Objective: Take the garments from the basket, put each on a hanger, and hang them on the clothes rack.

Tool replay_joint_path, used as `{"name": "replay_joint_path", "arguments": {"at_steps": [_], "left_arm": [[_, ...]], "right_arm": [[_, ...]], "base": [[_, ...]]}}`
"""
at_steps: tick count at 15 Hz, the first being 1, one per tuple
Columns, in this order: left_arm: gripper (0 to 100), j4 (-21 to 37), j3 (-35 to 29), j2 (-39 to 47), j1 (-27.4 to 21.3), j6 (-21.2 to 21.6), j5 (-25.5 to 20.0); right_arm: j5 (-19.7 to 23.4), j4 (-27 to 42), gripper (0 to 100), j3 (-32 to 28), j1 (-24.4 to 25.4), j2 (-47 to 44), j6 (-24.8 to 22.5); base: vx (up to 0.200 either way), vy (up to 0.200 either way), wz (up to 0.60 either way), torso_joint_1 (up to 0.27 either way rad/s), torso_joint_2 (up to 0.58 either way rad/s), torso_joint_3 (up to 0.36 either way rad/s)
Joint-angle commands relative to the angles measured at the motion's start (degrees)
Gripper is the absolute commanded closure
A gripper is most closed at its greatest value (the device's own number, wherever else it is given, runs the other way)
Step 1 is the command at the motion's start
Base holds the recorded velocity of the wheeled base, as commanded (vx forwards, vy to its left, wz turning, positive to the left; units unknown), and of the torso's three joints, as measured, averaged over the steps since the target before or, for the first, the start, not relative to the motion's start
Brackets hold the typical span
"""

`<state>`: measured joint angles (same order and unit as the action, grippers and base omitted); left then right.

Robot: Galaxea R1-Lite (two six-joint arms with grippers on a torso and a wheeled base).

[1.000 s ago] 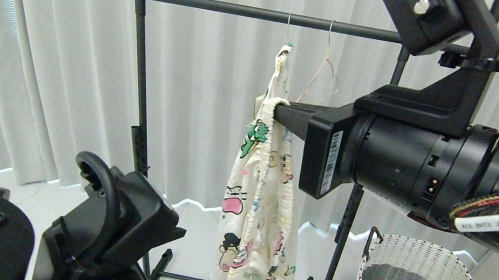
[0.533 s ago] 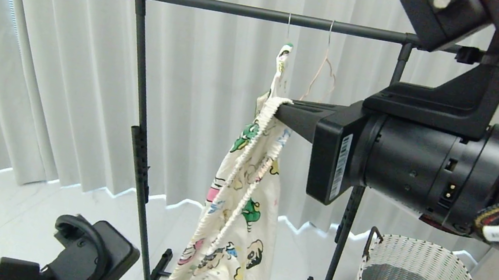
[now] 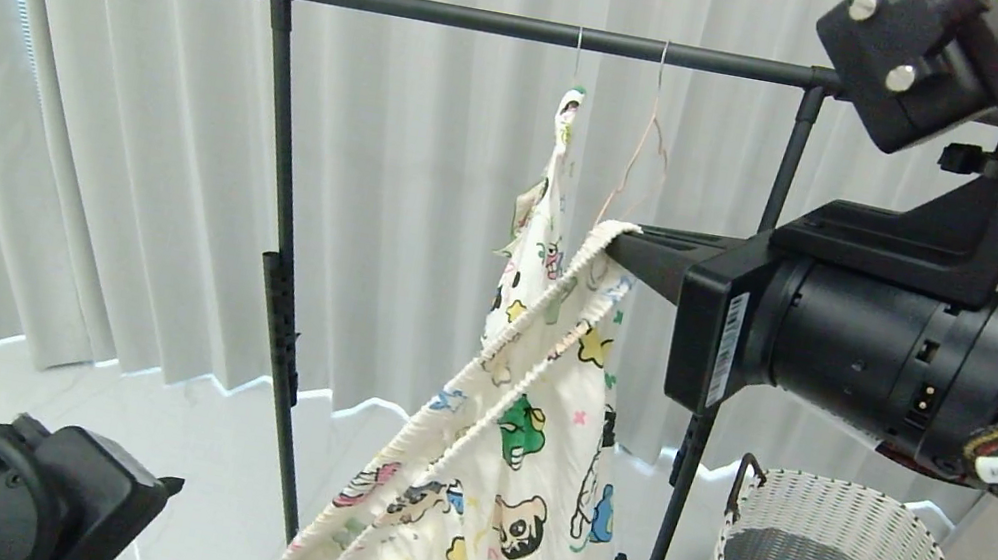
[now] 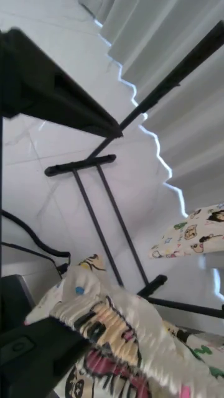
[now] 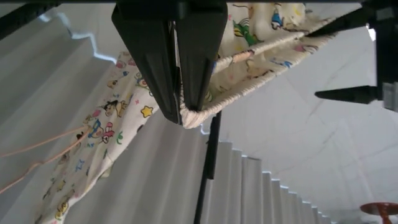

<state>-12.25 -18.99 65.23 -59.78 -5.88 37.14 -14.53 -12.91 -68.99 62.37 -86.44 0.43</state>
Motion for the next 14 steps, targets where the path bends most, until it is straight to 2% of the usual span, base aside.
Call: {"name": "replay_joint_path", "arguments": {"at_steps": [1, 3, 5, 7, 8, 10, 11, 12, 13, 14], "left_arm": [[100, 0.0, 0.9, -3.9, 0.0, 1.7, 0.1], [100, -0.1, 0.6, -7.6, 0.0, 9.7, 0.0], [100, 0.1, -1.0, -10.8, 0.2, 15.3, -0.5], [100, 0.6, -4.1, -9.8, 3.1, 15.3, -0.5], [100, 0.7, -9.2, -6.6, 6.0, 14.9, -0.5], [100, 2.1, -20.3, 0.6, 6.1, 13.7, -0.5], [100, 4.6, -26.9, 4.3, 6.1, 12.7, -0.5], [100, 6.6, -30.6, 6.0, 6.0, 11.9, -0.5], [100, 13.0, -37.5, 8.7, 6.0, 9.5, -0.6], [100, 18.1, -41.1, 9.3, 6.0, 7.4, -0.8]], "right_arm": [[-0.1, 0.1, 100, 1.4, -1.3, 1.9, -0.1], [-0.1, 0.2, 100, 4.6, -4.2, 4.8, -1.1], [0.0, 0.3, 100, 7.4, -6.4, 7.8, -1.6], [0.0, 0.3, 100, 9.6, -6.5, 10.0, -1.6], [0.1, 1.3, 100, 11.5, -6.5, 12.0, -2.4], [0.5, 4.5, 100, 12.6, -6.5, 14.4, -5.2], [0.5, 5.4, 100, 12.2, -6.5, 15.0, -6.5], [0.5, 5.7, 100, 11.9, -6.5, 15.2, -7.3], [0.5, 5.8, 100, 10.3, -6.5, 15.3, -8.6], [0.5, 6.1, 100, 8.4, -6.5, 15.3, -9.0]], "base": [[0.0, 0.0, 0.0, 0.0, 0.0, 0.0], [0.0, 0.0, 0.0, 0.0, 0.0, 0.0], [0.0, 0.0, 0.0, 0.0, 0.0, 0.0], [0.0, 0.0, 0.0, 0.0, 0.0, 0.0], [0.0, 0.0, 0.0, 0.0, 0.0, 0.0], [0.0, 0.0, 0.0, 0.0, 0.0, 0.0], [0.0, 0.0, 0.0, 0.0, 0.0, 0.0], [0.0, 0.0, 0.0, 0.0, 0.0, 0.0], [0.0, 0.0, 0.0, 0.0, 0.0, 0.0], [0.0, 0.0, 0.0, 0.0, 0.0, 0.0]]}}
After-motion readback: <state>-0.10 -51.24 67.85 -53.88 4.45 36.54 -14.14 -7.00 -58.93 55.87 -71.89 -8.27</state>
